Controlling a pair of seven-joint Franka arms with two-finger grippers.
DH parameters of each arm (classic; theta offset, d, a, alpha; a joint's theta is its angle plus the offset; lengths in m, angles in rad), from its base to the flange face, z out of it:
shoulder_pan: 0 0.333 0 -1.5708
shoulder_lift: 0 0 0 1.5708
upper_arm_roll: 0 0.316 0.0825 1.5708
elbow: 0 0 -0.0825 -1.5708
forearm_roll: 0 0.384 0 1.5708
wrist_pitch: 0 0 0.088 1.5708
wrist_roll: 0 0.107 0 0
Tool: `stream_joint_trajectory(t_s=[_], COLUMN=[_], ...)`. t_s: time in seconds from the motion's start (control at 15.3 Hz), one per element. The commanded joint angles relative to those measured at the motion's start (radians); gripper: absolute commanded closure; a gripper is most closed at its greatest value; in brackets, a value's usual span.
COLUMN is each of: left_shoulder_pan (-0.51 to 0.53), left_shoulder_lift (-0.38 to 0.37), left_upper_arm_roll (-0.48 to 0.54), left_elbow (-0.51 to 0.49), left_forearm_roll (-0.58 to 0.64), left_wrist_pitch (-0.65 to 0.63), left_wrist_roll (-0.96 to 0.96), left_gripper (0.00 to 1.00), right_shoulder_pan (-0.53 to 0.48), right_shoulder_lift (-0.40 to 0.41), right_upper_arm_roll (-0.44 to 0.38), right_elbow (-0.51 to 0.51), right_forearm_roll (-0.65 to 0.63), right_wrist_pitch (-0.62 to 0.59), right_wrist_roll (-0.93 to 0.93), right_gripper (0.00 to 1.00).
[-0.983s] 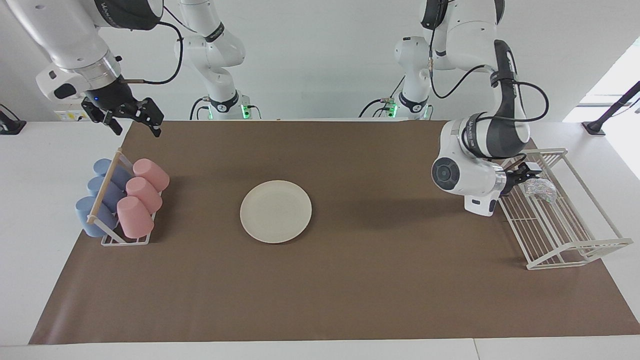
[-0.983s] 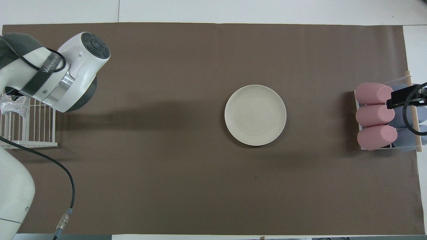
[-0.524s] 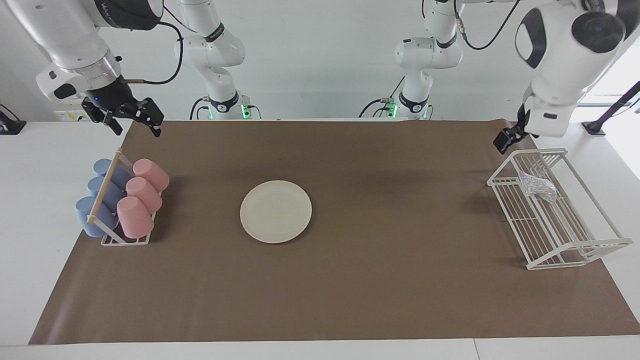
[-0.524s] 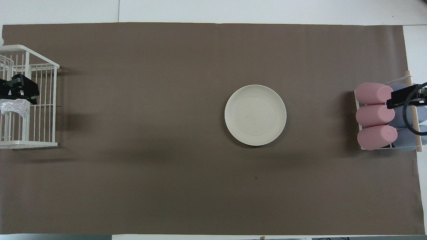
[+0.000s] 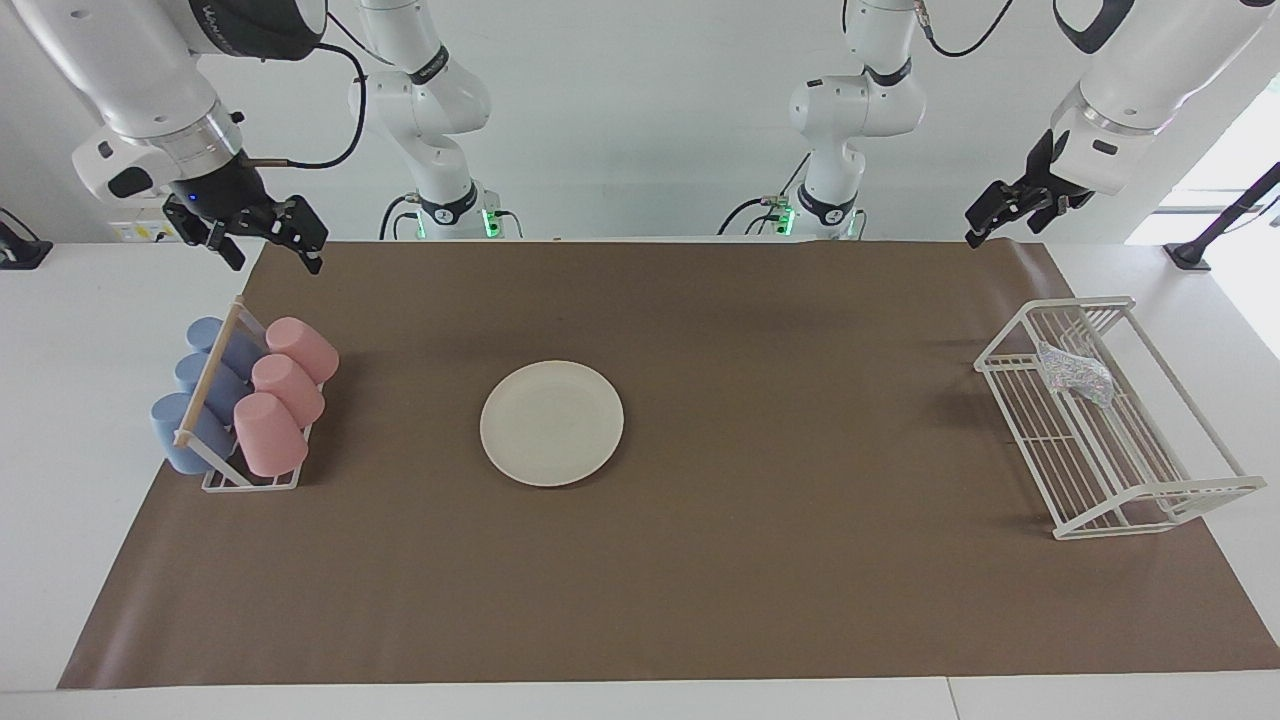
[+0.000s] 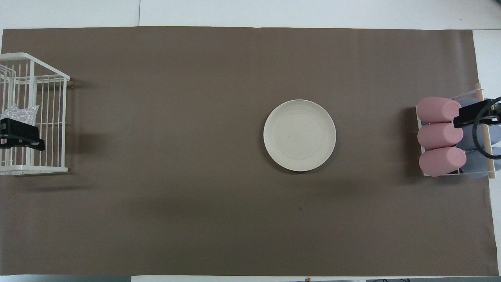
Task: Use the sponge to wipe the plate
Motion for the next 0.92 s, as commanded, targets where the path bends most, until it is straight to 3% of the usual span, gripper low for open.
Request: stream_joint_trajectory(t_s=[0.0,0.13,0.39,0.85], left_shoulder_pan=[-0.005,-0.005,-0.016,-0.009], left_shoulder_lift=[0.011,0.039,0.036,0.027], left_upper_arm_roll=[0.019,0.019,0.005,-0.006], left_elbow=[0.034,0.089,0.078,0.075], left_forearm_roll=[-0.053,-0.05,0.021,0.027], left_wrist_pitch=[-0.013,-0.085,-0.073,-0.049], left_wrist_roll=[0.012,0.012,0.026,0.062], left_gripper=[0.0,0.0,0.0,0.0], right_shoulder_pan=[-0.008,-0.008,-0.006,-0.006], right_shoulder_lift=[0.004,0.004,0.004,0.004], right_upper_arm_roll=[0.003,0.003,0.003,0.003], right_elbow=[0.007,0.007,0.007,0.007], right_forearm_roll=[0.019,0.019,0.019,0.019], right_wrist_pitch=[0.004,0.003,0.001,0.001], right_wrist_roll=[0.006,0.006,0.009,0.009], right_gripper=[0.0,0.0,0.0,0.0])
